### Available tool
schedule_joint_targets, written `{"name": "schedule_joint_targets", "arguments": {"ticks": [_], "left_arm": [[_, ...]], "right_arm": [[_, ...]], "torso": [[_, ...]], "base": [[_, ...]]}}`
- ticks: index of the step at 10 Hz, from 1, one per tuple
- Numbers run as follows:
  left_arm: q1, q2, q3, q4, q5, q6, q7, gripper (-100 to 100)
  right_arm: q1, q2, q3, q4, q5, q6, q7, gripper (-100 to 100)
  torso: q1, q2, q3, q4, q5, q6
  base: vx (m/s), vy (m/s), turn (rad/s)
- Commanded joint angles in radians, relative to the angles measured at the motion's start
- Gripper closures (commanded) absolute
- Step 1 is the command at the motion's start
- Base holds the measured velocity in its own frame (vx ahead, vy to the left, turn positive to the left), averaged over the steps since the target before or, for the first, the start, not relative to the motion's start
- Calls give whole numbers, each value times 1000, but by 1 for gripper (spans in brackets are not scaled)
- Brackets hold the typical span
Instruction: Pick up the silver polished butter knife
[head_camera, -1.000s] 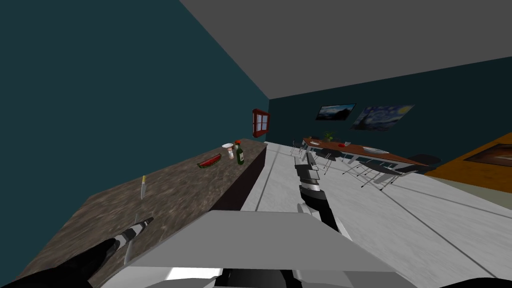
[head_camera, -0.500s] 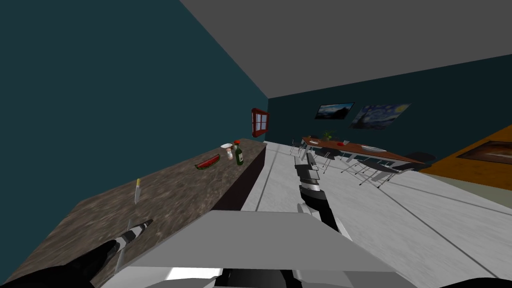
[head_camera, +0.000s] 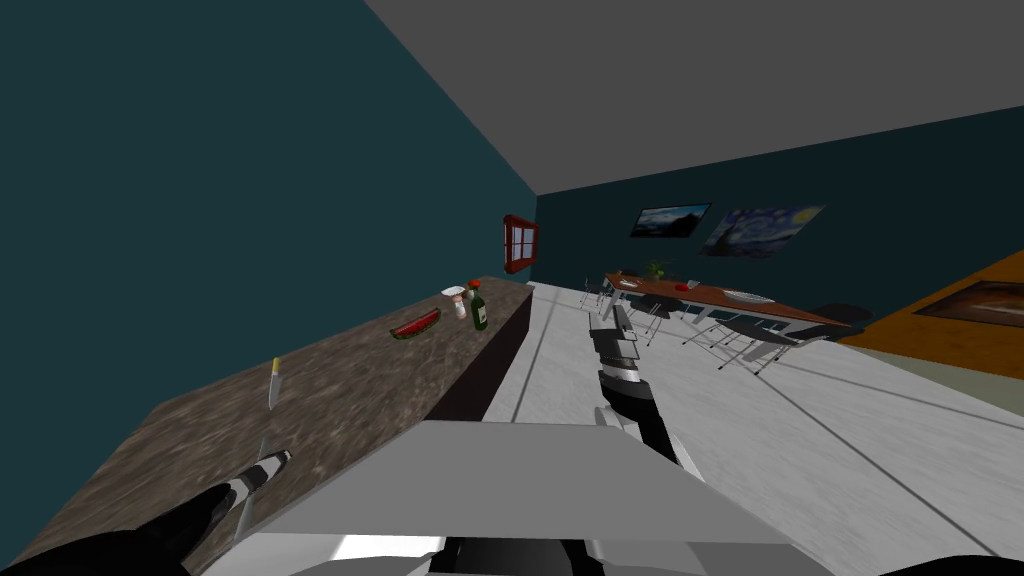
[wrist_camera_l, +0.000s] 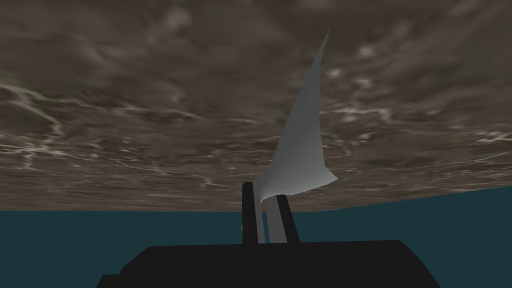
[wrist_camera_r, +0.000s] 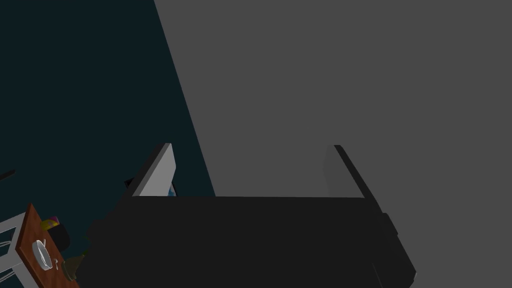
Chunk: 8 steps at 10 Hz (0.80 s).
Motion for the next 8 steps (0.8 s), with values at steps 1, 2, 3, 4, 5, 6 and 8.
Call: {"name": "schedule_joint_targets", "arguments": {"ticks": [1,2,3,4,5,6,8], "left_arm": [[0,0,0,0,0,0,0,100],[0,0,0,0,0,0,0,100],[0,0,0,-1,0,-1,0,0],[17,12,12,-35,15,6,6,100],[27,17,17,-50,19,12,7,100],[41,24,24,-73,26,22,8,100],[32,20,19,-59,22,13,7,0]], "right_arm": [[0,0,0,0,0,0,0,0],[0,0,0,0,0,0,0,0],[0,0,0,0,0,0,0,0],[0,0,0,0,0,0,0,0],[0,0,0,0,0,0,0,0],[0,0,0,0,0,0,0,0],[0,0,0,0,0,0,0,0]], "torso": [[0,0,0,0,0,0],[0,1,0,0,0,0],[1,1,0,0,0,0],[1,1,0,0,0,0],[-1,1,0,0,-1,-1],[-3,1,0,0,-1,-1],[-2,1,0,-1,-1,-1]], "base": [[0,0,0],[0,0,0],[0,0,0],[-3,-23,48],[-6,-40,52],[-15,-42,41],[-4,-10,4]]}}
